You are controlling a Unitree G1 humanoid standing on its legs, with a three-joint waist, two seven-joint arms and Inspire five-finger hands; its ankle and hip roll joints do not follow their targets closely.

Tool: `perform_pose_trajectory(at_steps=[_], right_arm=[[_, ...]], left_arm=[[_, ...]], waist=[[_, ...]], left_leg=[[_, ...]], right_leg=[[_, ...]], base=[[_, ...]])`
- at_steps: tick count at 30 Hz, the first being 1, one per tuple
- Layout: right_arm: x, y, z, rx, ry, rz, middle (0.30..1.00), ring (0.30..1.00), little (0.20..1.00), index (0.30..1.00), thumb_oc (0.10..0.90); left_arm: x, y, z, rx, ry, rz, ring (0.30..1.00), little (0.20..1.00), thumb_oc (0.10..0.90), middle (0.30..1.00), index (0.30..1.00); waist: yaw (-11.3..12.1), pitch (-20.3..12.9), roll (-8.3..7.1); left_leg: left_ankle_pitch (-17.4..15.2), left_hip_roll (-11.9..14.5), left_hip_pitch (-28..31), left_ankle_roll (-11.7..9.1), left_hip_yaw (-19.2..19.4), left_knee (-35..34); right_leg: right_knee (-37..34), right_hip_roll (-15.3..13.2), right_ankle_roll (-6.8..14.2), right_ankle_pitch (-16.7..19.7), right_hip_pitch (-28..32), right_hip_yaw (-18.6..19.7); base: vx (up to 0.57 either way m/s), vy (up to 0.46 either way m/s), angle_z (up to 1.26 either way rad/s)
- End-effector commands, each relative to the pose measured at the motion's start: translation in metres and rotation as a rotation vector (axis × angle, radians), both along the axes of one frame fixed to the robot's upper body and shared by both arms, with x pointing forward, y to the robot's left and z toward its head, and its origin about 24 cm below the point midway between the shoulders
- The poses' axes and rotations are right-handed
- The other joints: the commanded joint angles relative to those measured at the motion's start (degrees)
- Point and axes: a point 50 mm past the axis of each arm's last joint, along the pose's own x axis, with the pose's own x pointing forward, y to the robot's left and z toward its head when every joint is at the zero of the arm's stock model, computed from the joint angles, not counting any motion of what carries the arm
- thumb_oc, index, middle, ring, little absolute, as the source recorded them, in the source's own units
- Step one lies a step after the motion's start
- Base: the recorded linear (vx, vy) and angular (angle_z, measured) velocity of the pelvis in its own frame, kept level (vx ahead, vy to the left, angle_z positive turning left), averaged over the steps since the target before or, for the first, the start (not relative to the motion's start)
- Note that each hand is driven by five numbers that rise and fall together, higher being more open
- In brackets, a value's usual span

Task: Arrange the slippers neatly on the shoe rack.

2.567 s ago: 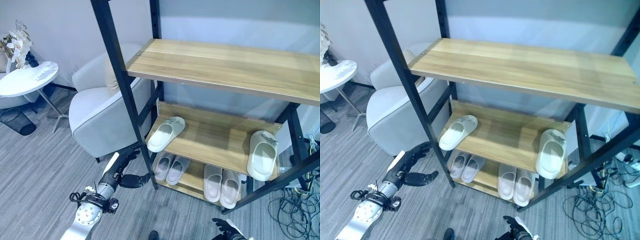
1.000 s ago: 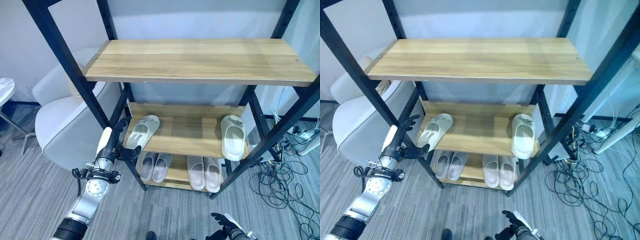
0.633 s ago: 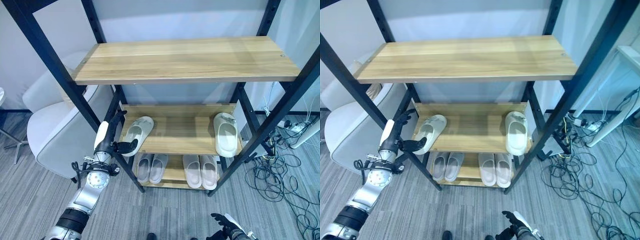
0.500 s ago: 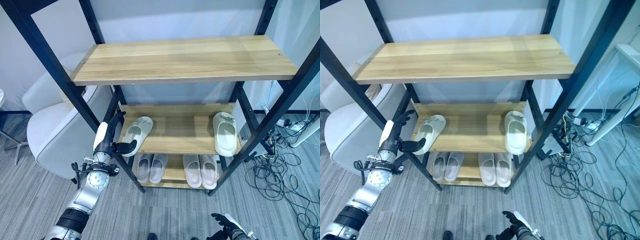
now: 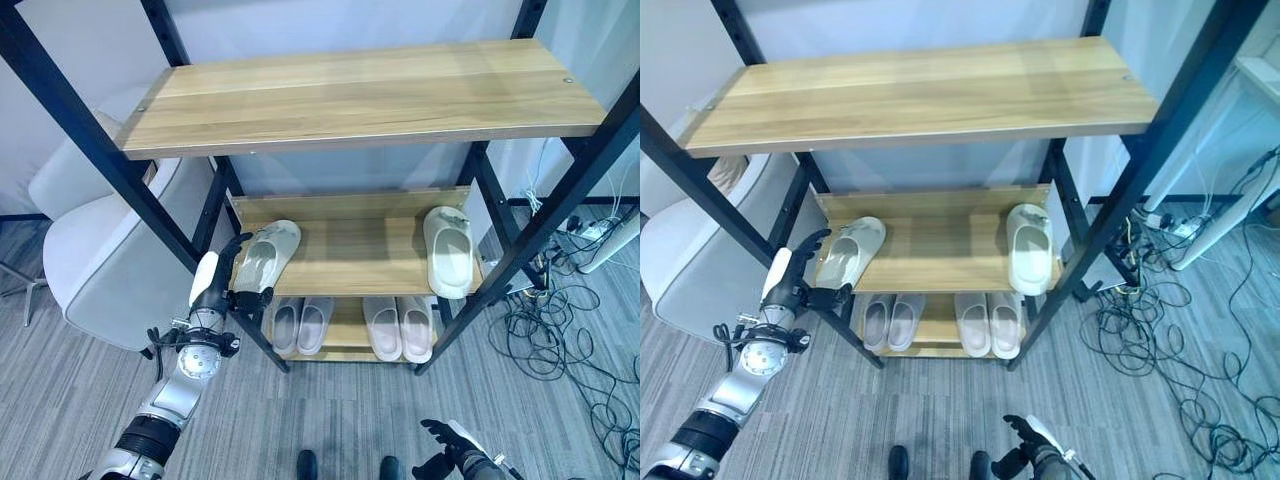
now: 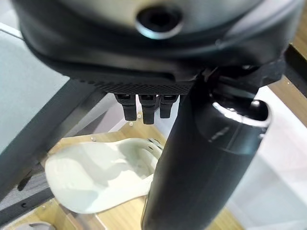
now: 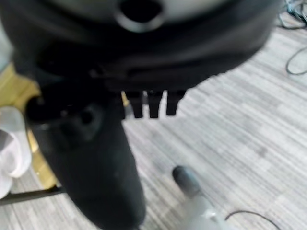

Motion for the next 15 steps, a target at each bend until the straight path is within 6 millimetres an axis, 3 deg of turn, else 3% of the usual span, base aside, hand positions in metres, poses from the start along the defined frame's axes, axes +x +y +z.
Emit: perform_pose_trajectory(at_steps=[1, 7, 15], right_arm=[[0.011, 0.004, 0.009, -0.001, -0.079, 0.06, 0.9, 0.9, 0.9, 0.9, 0.8], [0.01, 0.007, 0.007, 0.011, -0.08, 0.049, 0.9, 0.9, 0.9, 0.9, 0.8], [0.014, 0.006, 0.011, 0.007, -0.103, 0.058, 0.9, 0.9, 0.9, 0.9, 0.8]], left_arm=[[0.021, -0.004, 0.059, -0.071, -0.264, -0.028, 0.9, 0.9, 0.8, 0.9, 0.9], [0.008, -0.013, 0.046, -0.119, -0.231, -0.063, 0.9, 0.9, 0.8, 0.9, 0.9], [0.01, -0.016, 0.051, -0.141, -0.245, -0.076, 0.9, 0.9, 0.8, 0.9, 0.9]], waist=[[-0.4, -3.01, -2.54], [0.3, -2.74, -2.76], [0.18, -2.55, -2.96]], left_leg=[[1.26, -2.74, -5.27, -1.36, -2.64, 0.04], [1.29, -2.67, -5.04, -1.43, -2.75, 0.04], [1.36, -2.33, -5.24, -1.59, -2.95, 0.04]], right_leg=[[0.36, -1.92, 5.23, -0.55, -4.21, -0.63], [0.36, -1.77, 4.93, -0.63, -3.95, -0.96], [0.36, -1.61, 4.79, -0.73, -4.05, -1.23]], base=[[0.0, 0.0, 0.0], [0.0, 0.0, 0.0], [0.0, 0.0, 0.0]])
